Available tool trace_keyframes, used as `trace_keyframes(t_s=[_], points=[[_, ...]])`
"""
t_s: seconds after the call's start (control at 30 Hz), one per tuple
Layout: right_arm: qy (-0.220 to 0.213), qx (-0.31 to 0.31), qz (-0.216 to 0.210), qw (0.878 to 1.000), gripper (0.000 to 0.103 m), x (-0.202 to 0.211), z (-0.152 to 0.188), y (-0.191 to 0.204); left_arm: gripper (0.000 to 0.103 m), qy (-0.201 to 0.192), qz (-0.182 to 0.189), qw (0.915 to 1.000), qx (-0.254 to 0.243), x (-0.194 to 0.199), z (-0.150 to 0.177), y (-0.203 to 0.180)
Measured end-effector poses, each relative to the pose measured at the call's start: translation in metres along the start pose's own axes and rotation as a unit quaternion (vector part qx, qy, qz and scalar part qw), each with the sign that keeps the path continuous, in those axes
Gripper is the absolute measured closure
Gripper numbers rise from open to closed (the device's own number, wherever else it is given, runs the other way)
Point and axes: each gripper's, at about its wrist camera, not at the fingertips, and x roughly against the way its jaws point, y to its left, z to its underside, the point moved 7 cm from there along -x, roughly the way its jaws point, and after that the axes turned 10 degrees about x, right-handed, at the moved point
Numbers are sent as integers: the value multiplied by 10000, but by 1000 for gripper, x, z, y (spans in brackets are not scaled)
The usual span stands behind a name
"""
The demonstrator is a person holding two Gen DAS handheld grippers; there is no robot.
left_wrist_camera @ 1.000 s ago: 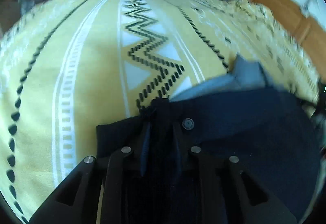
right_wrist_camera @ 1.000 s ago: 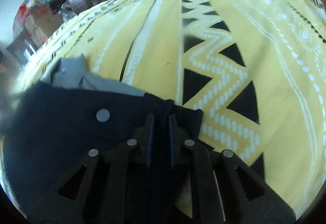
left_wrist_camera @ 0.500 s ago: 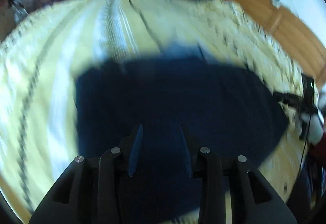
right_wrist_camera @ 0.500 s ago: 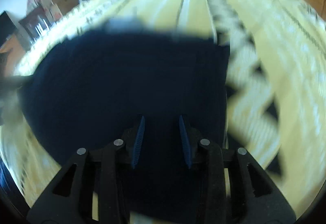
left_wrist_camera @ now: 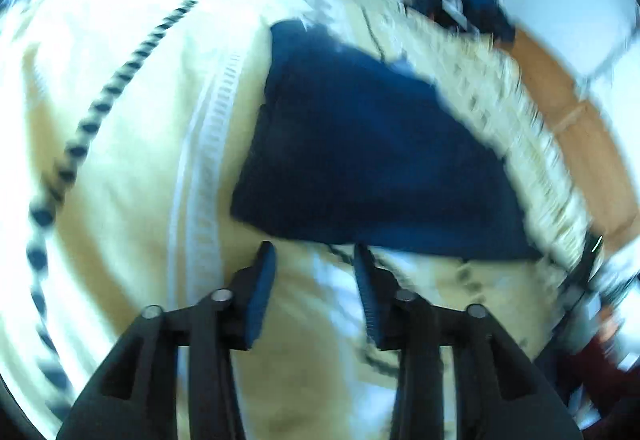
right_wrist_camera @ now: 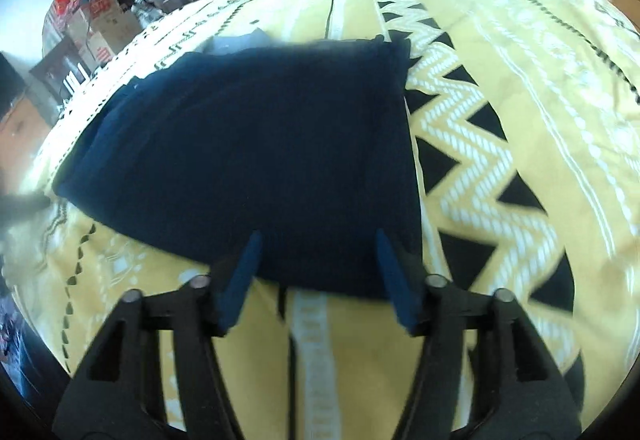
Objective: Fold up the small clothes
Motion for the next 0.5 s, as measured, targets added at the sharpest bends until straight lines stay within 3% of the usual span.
trace_keyframes(t_s=[0.07,0.2,0.37,0.5], points=[[11,-101,-12,9999,38,2,6,3,46,-112,352,9979,531,1,9,1],[21,-128,-35,9999,34,0,2,10,44,-292,335,9948,911,-15,16,4],[-25,150,-18,9999,34,4,-8,26,42,-772,338,9884,1262,-35,-10,3],[-371,264,-60,9989,34,19,-39,48,40,-1077,231,9860,1254,-65,-44,0]])
